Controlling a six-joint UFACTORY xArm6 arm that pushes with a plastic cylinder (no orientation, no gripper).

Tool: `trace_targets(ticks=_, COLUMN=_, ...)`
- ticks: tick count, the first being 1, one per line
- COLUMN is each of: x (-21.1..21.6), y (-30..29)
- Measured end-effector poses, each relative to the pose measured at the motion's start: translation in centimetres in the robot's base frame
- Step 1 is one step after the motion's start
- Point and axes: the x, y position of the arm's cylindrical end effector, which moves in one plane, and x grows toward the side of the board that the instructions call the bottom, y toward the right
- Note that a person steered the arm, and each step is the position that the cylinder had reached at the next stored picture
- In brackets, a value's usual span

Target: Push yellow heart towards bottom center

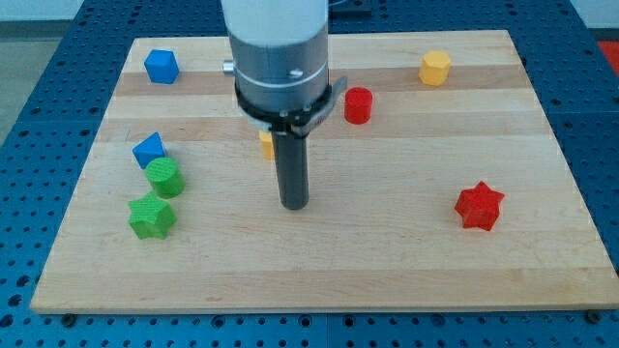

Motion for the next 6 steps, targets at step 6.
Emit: trace_targets(ticks=6, x=-11.0, y=-3.1)
